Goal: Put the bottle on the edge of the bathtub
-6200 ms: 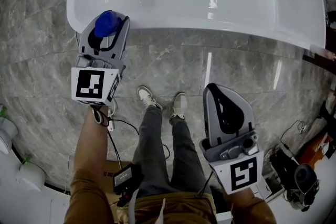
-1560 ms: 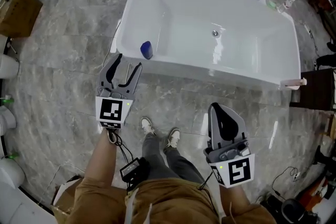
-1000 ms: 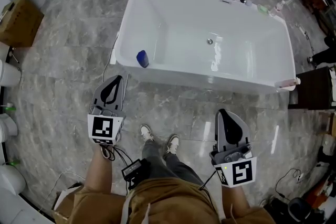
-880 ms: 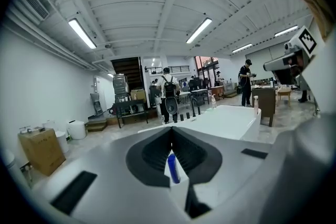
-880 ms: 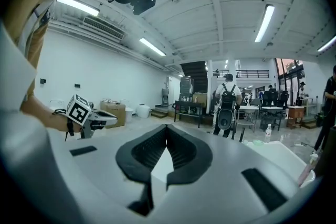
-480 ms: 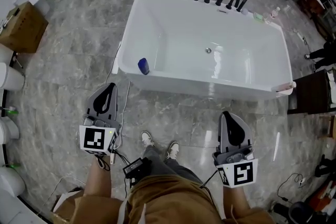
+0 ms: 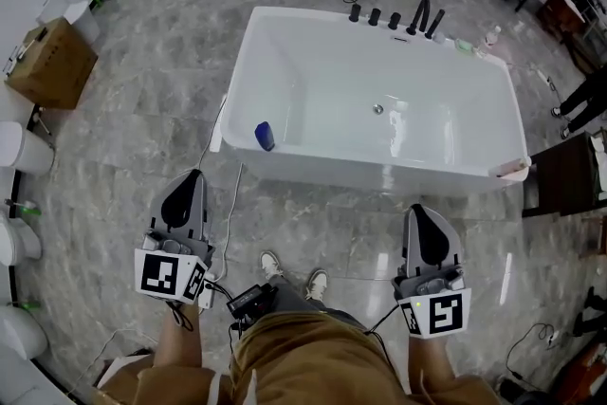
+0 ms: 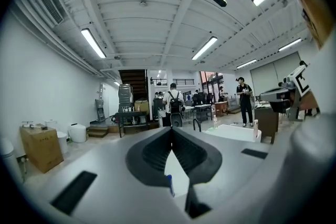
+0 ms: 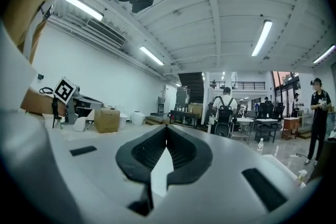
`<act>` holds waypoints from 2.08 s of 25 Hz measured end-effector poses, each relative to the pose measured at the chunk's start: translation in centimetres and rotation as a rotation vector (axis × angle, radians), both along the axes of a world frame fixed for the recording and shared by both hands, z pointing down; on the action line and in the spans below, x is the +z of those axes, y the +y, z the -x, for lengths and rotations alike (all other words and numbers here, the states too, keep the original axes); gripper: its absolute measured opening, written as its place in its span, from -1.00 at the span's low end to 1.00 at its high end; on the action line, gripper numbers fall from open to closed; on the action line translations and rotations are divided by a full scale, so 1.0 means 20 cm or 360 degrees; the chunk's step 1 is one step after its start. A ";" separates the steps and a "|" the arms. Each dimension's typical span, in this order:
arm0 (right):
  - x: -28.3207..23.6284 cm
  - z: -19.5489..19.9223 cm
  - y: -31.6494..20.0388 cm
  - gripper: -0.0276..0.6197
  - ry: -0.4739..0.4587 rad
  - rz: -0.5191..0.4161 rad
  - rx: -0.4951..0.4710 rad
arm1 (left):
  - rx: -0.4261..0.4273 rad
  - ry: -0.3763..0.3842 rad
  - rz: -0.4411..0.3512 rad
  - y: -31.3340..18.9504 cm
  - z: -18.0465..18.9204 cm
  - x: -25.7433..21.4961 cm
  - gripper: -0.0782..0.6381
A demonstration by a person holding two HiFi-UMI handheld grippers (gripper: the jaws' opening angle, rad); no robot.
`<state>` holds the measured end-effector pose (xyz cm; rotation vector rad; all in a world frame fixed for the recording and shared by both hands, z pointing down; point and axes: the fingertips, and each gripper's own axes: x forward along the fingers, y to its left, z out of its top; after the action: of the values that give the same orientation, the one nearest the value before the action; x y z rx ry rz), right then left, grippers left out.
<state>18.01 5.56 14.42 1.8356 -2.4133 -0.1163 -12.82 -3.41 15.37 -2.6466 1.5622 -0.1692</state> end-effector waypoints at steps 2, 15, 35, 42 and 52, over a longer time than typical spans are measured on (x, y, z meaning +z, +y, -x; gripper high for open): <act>-0.02 -0.02 0.00 -0.90 0.0002 -0.0016 0.0004 | -0.0001 0.0014 -0.0006 0.03 0.01 -0.04 -0.76; -0.11 -0.03 -0.09 -0.90 -0.0020 -0.0049 -0.0029 | 0.0014 0.0107 -0.0028 0.16 -0.03 -0.18 -0.76; -0.20 0.10 -0.15 -0.90 0.0005 -0.0055 -0.0038 | -0.0041 0.0200 -0.0082 0.24 0.18 -0.40 -0.76; -0.20 0.17 -0.14 -0.90 -0.0015 -0.0062 -0.0048 | -0.0064 0.0193 -0.0135 0.23 0.25 -0.41 -0.76; -0.18 0.21 -0.14 -0.90 -0.0017 -0.0047 -0.0023 | -0.0044 0.0205 -0.0117 0.21 0.29 -0.37 -0.76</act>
<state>13.87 2.81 10.74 1.8358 -2.4455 -0.1440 -18.57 0.72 8.02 -2.6278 1.6084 0.0576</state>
